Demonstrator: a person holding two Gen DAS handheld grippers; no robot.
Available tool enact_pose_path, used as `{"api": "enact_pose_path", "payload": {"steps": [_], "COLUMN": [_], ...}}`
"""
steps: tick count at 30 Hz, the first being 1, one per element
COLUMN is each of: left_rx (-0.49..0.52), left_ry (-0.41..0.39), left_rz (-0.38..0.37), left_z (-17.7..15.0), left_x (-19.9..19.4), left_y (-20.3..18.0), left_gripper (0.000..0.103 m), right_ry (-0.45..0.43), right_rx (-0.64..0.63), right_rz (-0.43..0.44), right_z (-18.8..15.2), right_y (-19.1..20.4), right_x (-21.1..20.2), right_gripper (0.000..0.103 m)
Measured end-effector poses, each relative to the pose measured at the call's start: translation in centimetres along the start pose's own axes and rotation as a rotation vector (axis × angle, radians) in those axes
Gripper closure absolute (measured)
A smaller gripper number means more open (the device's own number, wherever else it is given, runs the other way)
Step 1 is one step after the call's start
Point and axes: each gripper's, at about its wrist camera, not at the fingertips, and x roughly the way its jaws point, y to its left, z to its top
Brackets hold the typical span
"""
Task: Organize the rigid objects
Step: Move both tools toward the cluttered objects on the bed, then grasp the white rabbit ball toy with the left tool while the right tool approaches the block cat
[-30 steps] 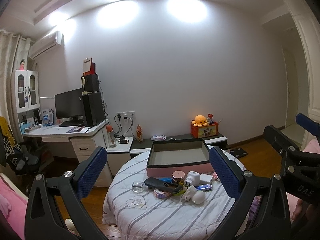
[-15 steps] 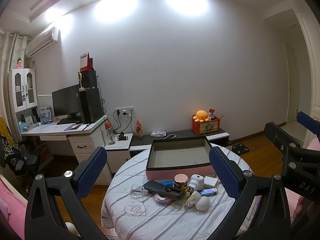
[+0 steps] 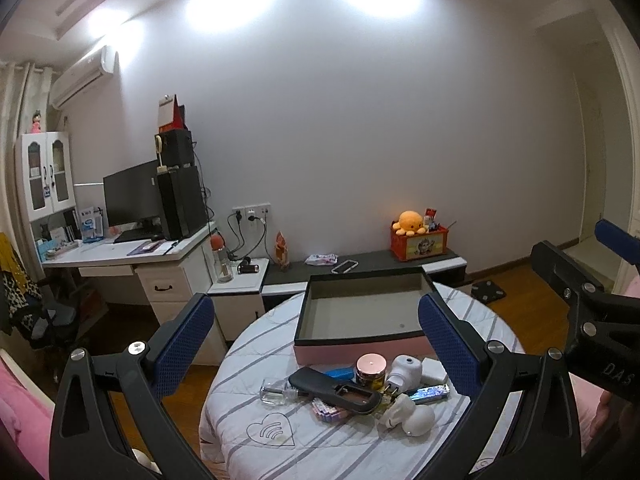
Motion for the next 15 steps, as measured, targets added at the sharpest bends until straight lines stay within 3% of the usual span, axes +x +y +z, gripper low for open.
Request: {"api": "enact_pose_path", "payload": {"steps": [6,15], "left_rx": [-0.006,-0.028], "left_ry": [0.113,0.308], "left_rz": [-0.014,0.007], "left_z": [-2.5,-7.3], "left_x": [3.9,9.6], "left_y": [0.7,2.0], "left_gripper": [0.0,0.0], "right_ry": [0.079,0.275], "right_rx": [-0.013,-0.031], "right_rz": [-0.008,-0.018], "right_z": [-2.1,-7.6], "right_y": [-0.5,-1.6], "right_x": [2.8,8.0], "right_gripper": [0.0,0.0]}}
